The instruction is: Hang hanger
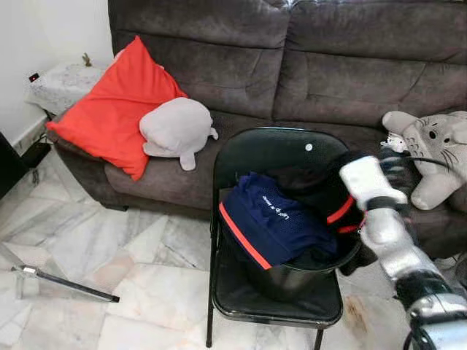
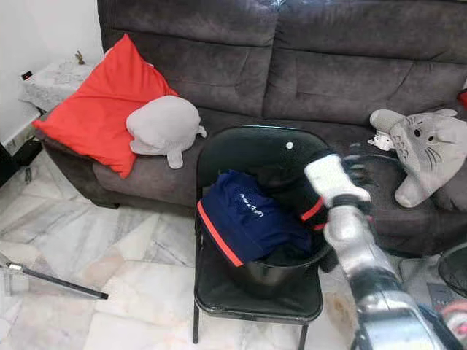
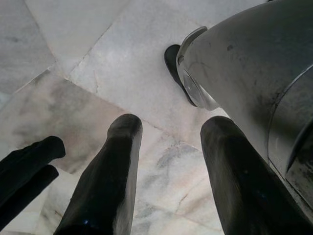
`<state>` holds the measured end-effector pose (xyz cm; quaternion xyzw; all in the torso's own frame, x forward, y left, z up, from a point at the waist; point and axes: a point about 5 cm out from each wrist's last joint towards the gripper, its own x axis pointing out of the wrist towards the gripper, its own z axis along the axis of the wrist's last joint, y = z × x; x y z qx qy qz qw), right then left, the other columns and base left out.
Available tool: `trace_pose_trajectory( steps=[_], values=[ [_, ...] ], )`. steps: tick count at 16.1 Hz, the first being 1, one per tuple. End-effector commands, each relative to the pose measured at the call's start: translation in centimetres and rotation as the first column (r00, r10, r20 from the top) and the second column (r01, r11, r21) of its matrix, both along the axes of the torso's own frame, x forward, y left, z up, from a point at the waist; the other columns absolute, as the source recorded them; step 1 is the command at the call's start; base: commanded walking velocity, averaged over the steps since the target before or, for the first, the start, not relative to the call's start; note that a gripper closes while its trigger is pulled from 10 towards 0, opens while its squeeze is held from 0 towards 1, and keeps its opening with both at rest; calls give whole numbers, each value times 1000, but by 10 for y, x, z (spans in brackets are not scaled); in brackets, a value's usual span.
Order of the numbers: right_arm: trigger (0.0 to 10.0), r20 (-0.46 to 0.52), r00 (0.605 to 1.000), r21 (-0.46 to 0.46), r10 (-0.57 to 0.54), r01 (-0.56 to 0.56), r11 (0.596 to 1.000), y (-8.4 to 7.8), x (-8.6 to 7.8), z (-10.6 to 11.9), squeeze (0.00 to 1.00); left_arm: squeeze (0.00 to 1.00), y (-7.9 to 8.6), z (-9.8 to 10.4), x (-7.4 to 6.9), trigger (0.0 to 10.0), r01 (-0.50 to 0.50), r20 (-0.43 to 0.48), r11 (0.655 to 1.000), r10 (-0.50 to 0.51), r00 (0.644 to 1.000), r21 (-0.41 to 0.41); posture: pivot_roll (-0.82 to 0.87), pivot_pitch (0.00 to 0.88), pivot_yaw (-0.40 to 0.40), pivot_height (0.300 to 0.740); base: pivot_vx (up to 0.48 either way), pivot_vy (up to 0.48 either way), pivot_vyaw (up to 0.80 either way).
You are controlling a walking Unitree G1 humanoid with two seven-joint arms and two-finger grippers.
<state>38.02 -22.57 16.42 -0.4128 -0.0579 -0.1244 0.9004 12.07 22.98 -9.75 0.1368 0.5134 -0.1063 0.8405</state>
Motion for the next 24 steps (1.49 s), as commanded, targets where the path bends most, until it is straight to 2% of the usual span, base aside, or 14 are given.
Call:
trace_pose_trajectory(
  steps=[1, 2, 3, 4, 7, 10, 12, 14, 17, 21, 22, 23, 24],
  values=[
    [10000, -89, 994, -15, 60, -62, 998, 8, 3, -7, 0, 0, 3, -2, -9, 10000, -8, -27, 1000, 8, 1000, 5, 15, 131, -7, 740, 0, 0, 0],
    [10000, -132, 987, -22, 87, -91, 996, 13, 4, -12, 0, 0, 3, -2, -9, 10000, -7, -27, 1000, 8, 1000, 6, 18, 132, -7, 740, 0, 0, 0],
    [10000, -238, 958, -70, 158, -180, 981, 26, 1, -29, 0, 0, 3, -2, -9, 10000, -7, -28, 1000, 8, 1000, 6, 20, 136, -6, 740, 0, 0, 0],
    [10000, -294, 934, -89, 204, -239, 967, 35, -2, -39, 0, 0, 3, -2, -9, 10000, -7, -28, 1000, 8, 1000, 6, 20, 136, -6, 740, 0, 0, 0],
    [10000, -336, 907, -70, 252, -291, 954, 46, -9, -56, 0, 0, 3, -2, -9, 10000, -7, -29, 1000, 7, 1000, 6, 22, 140, -3, 740, 0, 0, 0],
    [10000, -349, 915, -75, 204, -244, 967, 38, -14, -64, 0, 0, 3, -2, -9, 10000, -3, -31, 1000, 3, 1000, 5, 17, 143, -3, 740, 0, 0, 0],
    [10000, -330, 932, -94, 152, -192, 977, 29, -14, -63, 0, 0, 3, -2, -9, 10000, -2, -31, 1000, 2, 1000, 4, 16, 143, -4, 740, 0, 0, 0],
    [10000, -274, 960, -109, 58, -91, 990, 14, -15, -57, 0, 0, 2, -2, -9, 10000, -1, -31, 1000, 1, 1000, 3, 14, 141, -5, 740, 0, 0, 0],
    [10000, -261, 965, -129, 18, -54, 990, 6, -18, -57, 0, 0, 2, -2, -9, 10000, 0, -31, 1000, 1, 1000, 2, 11, 140, -6, 740, 0, 0, 0],
    [10000, -279, 957, -127, 82, -121, 984, 17, -22, -66, 0, 0, 2, -2, -9, 10000, 0, -31, 1000, 0, 1000, 1, 11, 132, -8, 740, 0, 0, 0],
    [10000, -277, 956, -64, 99, -122, 991, 19, -23, -67, 0, 0, 2, -2, -9, 10000, -1, -31, 1000, 1, 1000, 2, 11, 131, -8, 740, 0, 0, 0],
    [10000, -279, 956, -35, 93, -107, 994, 20, -23, -68, 604, 0, 2, -2, -9, 10000, 0, -31, 1000, 0, 1000, 2, 9, 130, -8, 740, 0, 0, 0],
    [10000, -278, 957, -33, 85, -98, 995, 19, -23, -68, 741, 0, 2, -2, -9, 10000, 0, -31, 1000, 0, 1000, 2, 10, 128, -8, 740, 0, 0, 0]
  ],
)
